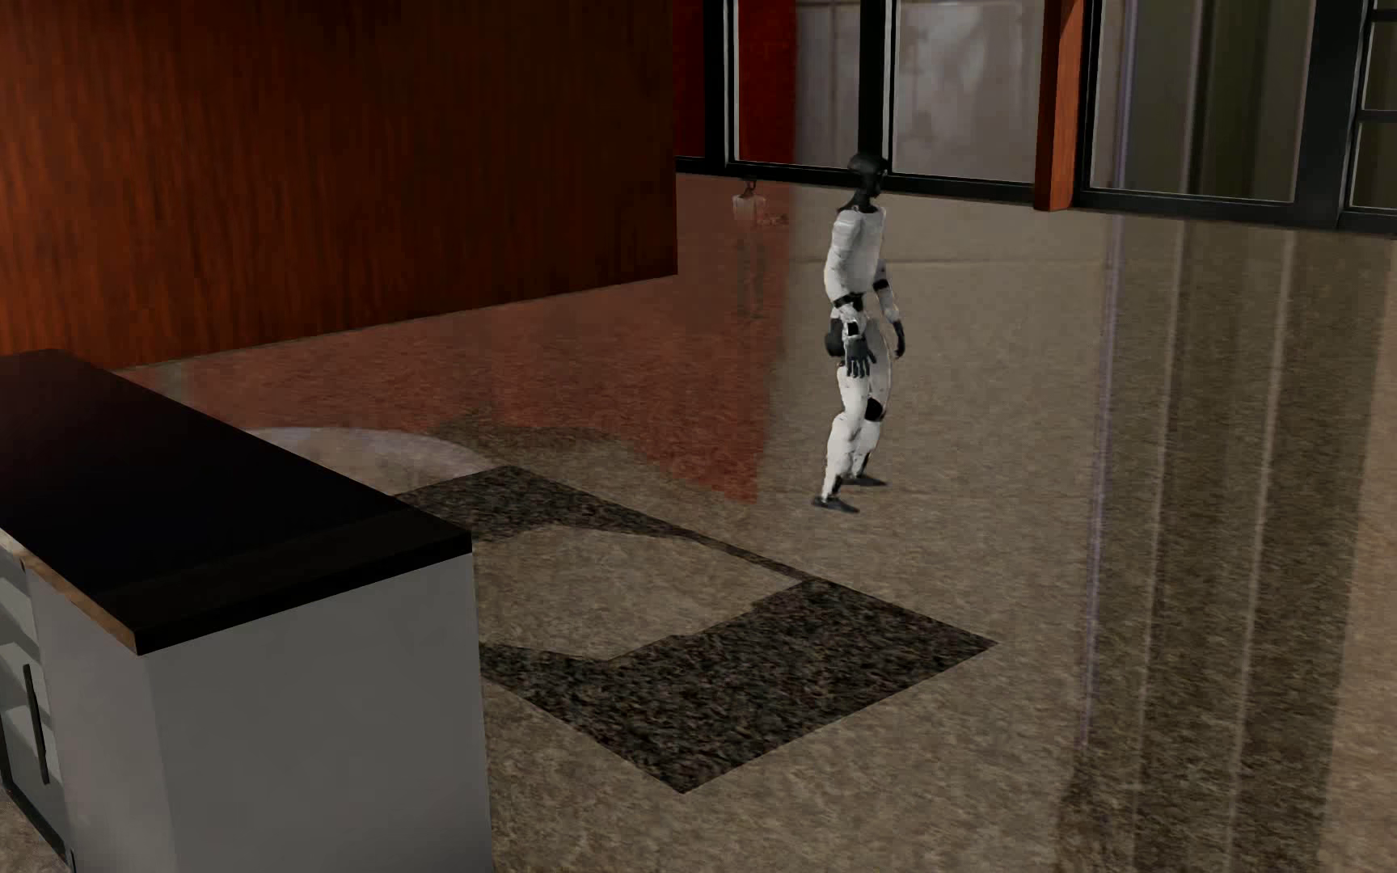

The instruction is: Move towards the counter

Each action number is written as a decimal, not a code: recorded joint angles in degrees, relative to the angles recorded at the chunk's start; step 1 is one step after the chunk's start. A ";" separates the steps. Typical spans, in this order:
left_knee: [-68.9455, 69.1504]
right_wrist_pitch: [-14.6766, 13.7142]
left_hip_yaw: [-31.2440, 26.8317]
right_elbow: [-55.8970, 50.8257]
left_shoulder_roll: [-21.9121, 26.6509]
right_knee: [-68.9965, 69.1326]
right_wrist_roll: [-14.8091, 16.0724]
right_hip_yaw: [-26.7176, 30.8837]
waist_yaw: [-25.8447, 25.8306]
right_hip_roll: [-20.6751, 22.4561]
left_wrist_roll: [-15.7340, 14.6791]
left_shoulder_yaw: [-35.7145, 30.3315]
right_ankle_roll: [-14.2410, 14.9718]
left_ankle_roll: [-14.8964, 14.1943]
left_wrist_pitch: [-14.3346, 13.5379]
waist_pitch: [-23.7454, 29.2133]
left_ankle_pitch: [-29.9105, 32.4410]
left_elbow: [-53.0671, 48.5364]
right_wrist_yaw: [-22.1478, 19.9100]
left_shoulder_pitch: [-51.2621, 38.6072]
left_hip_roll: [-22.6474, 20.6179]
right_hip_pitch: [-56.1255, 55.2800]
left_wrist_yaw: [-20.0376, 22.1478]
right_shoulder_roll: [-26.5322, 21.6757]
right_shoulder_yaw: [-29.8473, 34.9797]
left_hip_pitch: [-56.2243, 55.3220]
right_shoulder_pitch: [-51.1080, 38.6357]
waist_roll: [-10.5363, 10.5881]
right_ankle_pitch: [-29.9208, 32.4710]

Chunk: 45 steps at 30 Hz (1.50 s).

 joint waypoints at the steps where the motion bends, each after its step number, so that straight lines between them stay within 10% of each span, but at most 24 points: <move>1: 0.43 -0.11 0.15 -0.24 -0.04 0.54 0.03 0.17 0.02 -0.06 0.02 -0.33 0.03 0.07 -0.05 0.05 -0.16 0.26 -0.07 -0.02 0.05 -0.18 0.14 -0.25 0.32 -0.04 -0.02 -0.04 -0.06; 8: 4.22 -1.59 5.80 -2.64 1.33 4.20 0.84 5.36 0.16 1.20 -1.49 1.65 1.73 0.33 -0.40 0.72 -0.89 -1.11 -0.64 1.93 2.60 -3.45 2.21 -0.85 2.59 -0.36 -1.17 -0.21 1.44; 12: 4.77 -3.21 16.38 -5.10 2.83 9.77 0.55 9.39 1.62 5.03 -1.86 1.95 12.10 -0.80 0.34 0.97 -1.86 -0.17 -0.45 4.23 7.22 -10.32 0.95 -1.14 2.50 1.38 -2.49 0.42 -2.17; 14: 4.03 -4.01 23.61 -5.20 3.56 16.58 -0.33 -4.19 3.40 -5.74 -2.53 2.19 13.12 -1.97 1.38 0.87 -2.48 0.15 -0.08 5.67 9.13 -13.26 0.30 -1.29 2.44 4.55 -2.95 0.40 -3.57; 16: 2.28 -4.36 29.80 -4.40 4.56 15.83 -1.02 -29.12 3.67 -19.16 -3.66 3.81 -0.95 -3.57 2.82 0.33 -1.47 0.59 -1.69 7.07 9.48 -7.86 0.21 -0.98 1.51 8.04 -2.82 -0.58 -3.61; 18: 1.72 -4.37 34.01 -3.18 5.76 9.39 -0.66 -41.58 2.89 -20.69 -4.95 6.54 -4.40 -5.90 3.95 -0.09 -0.11 1.25 -4.17 8.23 10.74 -2.38 0.95 0.13 -0.12 11.33 -1.94 -1.52 1.99; 22: 9.16 -1.85 37.37 4.23 7.86 7.50 -0.98 -33.58 0.71 -10.89 -5.88 12.38 -5.87 -9.88 4.45 -0.20 10.50 2.13 -3.89 10.83 19.99 -1.79 2.96 0.83 -1.15 15.97 -2.58 -2.11 -2.11; 25: 21.71 -0.05 32.02 6.82 8.37 3.07 -3.02 -26.67 0.56 -1.33 -4.52 12.85 -8.28 7.58 3.08 0.14 16.18 0.36 1.28 11.10 28.03 0.10 2.11 -0.51 1.65 12.25 -3.42 -1.67 -3.38; 29: 40.48 0.11 0.83 4.59 4.70 1.99 -1.97 -15.31 2.66 5.16 -3.15 18.51 -9.94 1.29 0.48 1.39 6.77 -5.58 -0.62 9.65 11.32 0.81 5.19 -2.19 1.59 -9.84 -3.63 -1.48 -5.43; 34: 33.19 -0.13 -0.43 3.01 2.37 0.90 -1.58 -0.81 4.99 9.97 3.06 22.35 -9.47 5.37 -6.23 1.54 5.36 -18.05 -0.29 13.28 -1.11 3.61 6.21 -4.20 4.70 -25.85 -4.83 -1.38 -8.77; 37: 10.62 -1.16 -6.85 2.08 2.28 0.66 -1.49 7.49 5.84 11.81 5.44 24.43 -8.50 1.17 -8.30 1.27 8.10 -23.03 -0.35 18.59 -10.59 6.62 5.11 -4.34 7.83 -28.41 -4.75 -1.81 -11.89; 38: 2.12 -1.73 -9.44 1.88 2.24 0.37 -1.19 9.60 5.82 11.96 5.60 24.63 -7.63 -2.09 -8.26 1.08 10.52 -22.70 -0.58 19.82 -12.72 8.08 4.35 -4.30 8.92 -27.11 -4.02 -1.96 -12.43; 39: 0.82 -1.93 -10.56 1.84 1.77 0.84 -0.89 11.79 5.73 11.55 5.47 24.51 -6.66 6.36 -7.60 0.94 17.23 -20.74 -0.50 20.34 -13.72 9.30 3.68 -4.47 10.01 -26.08 -3.12 -2.12 -12.35; 42: 9.80 -0.04 -5.51 2.12 -1.41 20.13 0.73 15.96 5.02 10.06 3.21 24.42 -0.25 6.92 0.85 1.69 7.37 -3.90 -0.73 16.04 -10.56 4.78 1.05 -4.04 10.32 -23.50 -0.15 -3.40 -1.19; 43: 11.28 0.43 -3.30 2.46 -1.84 29.21 0.45 18.37 4.68 10.46 3.99 21.81 9.30 6.85 4.89 1.88 4.32 3.67 -0.18 12.81 -8.80 1.20 -3.55 -3.89 10.97 -21.32 0.47 -3.59 6.58; 45: 11.57 -0.56 2.32 2.60 -0.41 46.82 -2.33 21.30 4.20 11.91 12.20 9.54 12.13 6.87 3.41 2.00 -0.52 11.81 5.81 8.03 -5.40 -7.31 -17.53 -6.34 15.84 -15.00 -0.17 -4.00 15.20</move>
